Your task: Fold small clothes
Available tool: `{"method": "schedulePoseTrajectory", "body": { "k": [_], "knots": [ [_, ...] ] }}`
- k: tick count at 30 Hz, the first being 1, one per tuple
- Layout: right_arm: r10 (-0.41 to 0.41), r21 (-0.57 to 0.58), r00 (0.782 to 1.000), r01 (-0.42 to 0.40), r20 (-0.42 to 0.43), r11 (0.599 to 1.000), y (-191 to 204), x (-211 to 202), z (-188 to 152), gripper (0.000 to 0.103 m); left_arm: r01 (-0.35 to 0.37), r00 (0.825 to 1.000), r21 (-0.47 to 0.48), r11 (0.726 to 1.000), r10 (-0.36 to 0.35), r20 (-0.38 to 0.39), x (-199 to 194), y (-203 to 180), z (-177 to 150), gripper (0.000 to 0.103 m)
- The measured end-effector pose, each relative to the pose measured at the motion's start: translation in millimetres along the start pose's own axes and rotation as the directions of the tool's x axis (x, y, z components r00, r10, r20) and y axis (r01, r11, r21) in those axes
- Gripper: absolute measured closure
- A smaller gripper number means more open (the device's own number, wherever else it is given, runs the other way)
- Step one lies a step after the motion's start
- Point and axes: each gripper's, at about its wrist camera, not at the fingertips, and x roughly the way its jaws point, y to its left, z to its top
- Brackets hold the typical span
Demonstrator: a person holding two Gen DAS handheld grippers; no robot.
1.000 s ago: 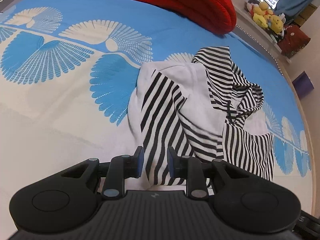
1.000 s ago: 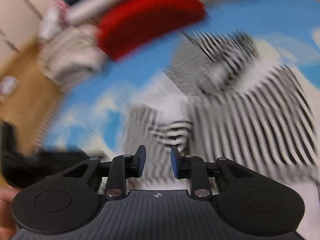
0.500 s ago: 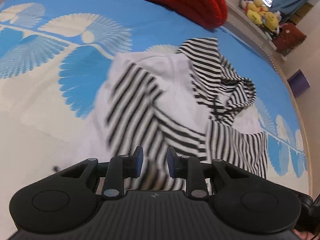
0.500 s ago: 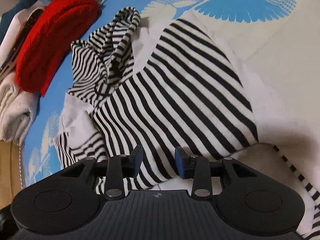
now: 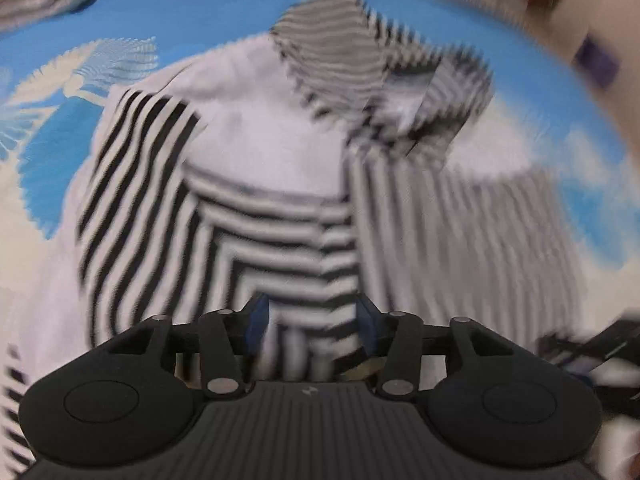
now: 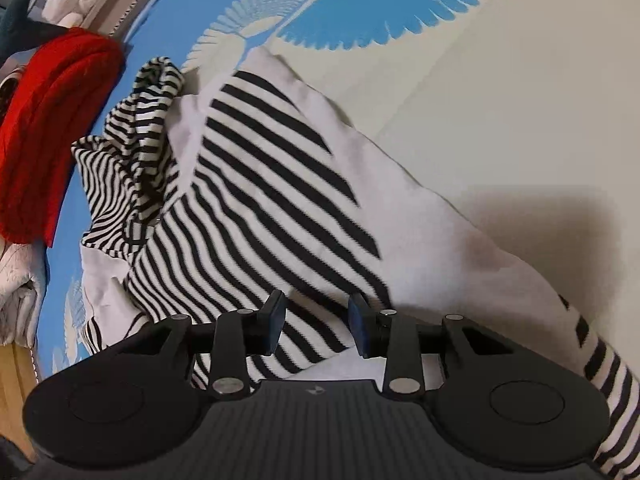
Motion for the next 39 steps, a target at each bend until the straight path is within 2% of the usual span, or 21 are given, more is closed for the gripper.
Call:
{"method": "schedulePoseTrajectory", "body": {
  "k": [1,3,5,6,7,8,9,10,12,13,15,18,20,21,24,26,30,36,37,39],
  "knots": [
    [0.002,0.001,1.0,-0.002,-0.005,1.0,-2,1,0,0.068,-0.014,1.0,0.024,1.0,0.013,0.023,-1,-1,-2,0.044],
    [0.004,-0.004,1.0,-0.004,-0.007,1.0,-3,2,1,0.068,-0.077,0.996,0.025,0.997,0.075,0.057,-7,5,-3,0.043],
    [0.002,-0.002,1.0,-0.002,-0.009,1.0,-2,2,2,0.07,-0.133,0.987,-0.075,0.988,0.139,0.077,-18,26,-2,0.042],
    [-0.001,0.001,1.0,0.001,-0.01,1.0,-2,3,3,0.072,-0.15,0.985,-0.157,0.976,0.161,0.06,-25,41,-2,0.039],
    [-0.003,0.003,1.0,0.003,-0.01,1.0,-3,3,3,0.075,-0.129,0.989,-0.278,0.952,0.144,0.035,-32,62,-4,0.031],
    [-0.005,0.008,1.0,0.005,-0.011,1.0,-4,3,3,0.077,-0.125,0.99,-0.387,0.913,0.14,0.012,-40,80,-8,0.038],
    [-0.005,0.017,1.0,0.005,-0.013,1.0,-6,3,4,0.079,-0.193,0.978,-0.467,0.863,0.207,-0.022,-49,96,-14,0.04],
    [-0.005,0.03,1.0,0.005,-0.017,1.0,-7,3,5,0.081,-0.238,0.966,-0.495,0.836,0.255,-0.034,-57,107,-16,0.041],
    [-0.008,0.051,1.0,0.009,-0.017,0.999,-11,2,7,0.082,-0.213,0.969,-0.553,0.805,0.249,-0.012,-70,128,-20,0.041],
    [-0.008,0.055,1.0,0.009,-0.018,0.998,-12,2,7,0.083,-0.173,0.976,-0.593,0.787,0.216,0.002,-74,140,-21,0.041],
    [-0.006,0.063,1.0,0.007,-0.02,0.998,-13,2,8,0.083,-0.089,0.987,-0.625,0.775,0.153,0.05,-77,152,-20,0.041],
    [-0.022,0.042,1.0,0.022,-0.01,0.999,-9,2,6,0.082,0.009,0.991,-0.594,0.804,0.071,0.111,-76,151,-7,0.041],
    [-0.036,0.024,0.999,0.036,0.0,0.999,-5,1,3,0.082,0.065,0.989,-0.514,0.855,0.012,0.145,-73,136,6,0.041],
    [-0.045,0.014,0.999,0.045,0.006,0.999,-3,1,2,0.081,0.081,0.988,-0.44,0.894,-0.014,0.153,-70,122,12,0.04],
    [-0.06,-0.008,0.998,0.06,0.017,0.998,4,0,-1,0.077,0.065,0.982,-0.268,0.961,-0.014,0.191,-67,81,16,0.039],
    [-0.06,-0.014,0.998,0.06,0.015,0.998,7,1,-2,0.077,0.035,0.979,-0.155,0.987,-0.003,0.205,-61,56,19,0.036],
    [-0.056,-0.009,0.998,0.056,0.01,0.998,7,4,0,0.077,-0.027,0.974,-0.015,1.0,0.03,0.226,-44,21,12,0.033],
    [-0.031,0.005,0.999,0.032,-0.014,0.999,1,5,5,0.077,-0.091,0.973,0.066,0.994,0.075,0.216,-20,0,3,0.034],
    [-0.028,0.009,0.999,0.028,-0.018,1.0,1,5,5,0.077,-0.112,0.973,0.086,0.99,0.092,0.211,-18,-1,1,0.036],
    [-0.024,0.012,0.999,0.024,-0.022,1.0,0,5,5,0.077,-0.166,0.97,0.123,0.978,0.14,0.198,-12,-1,-2,0.058]
  ]
}}
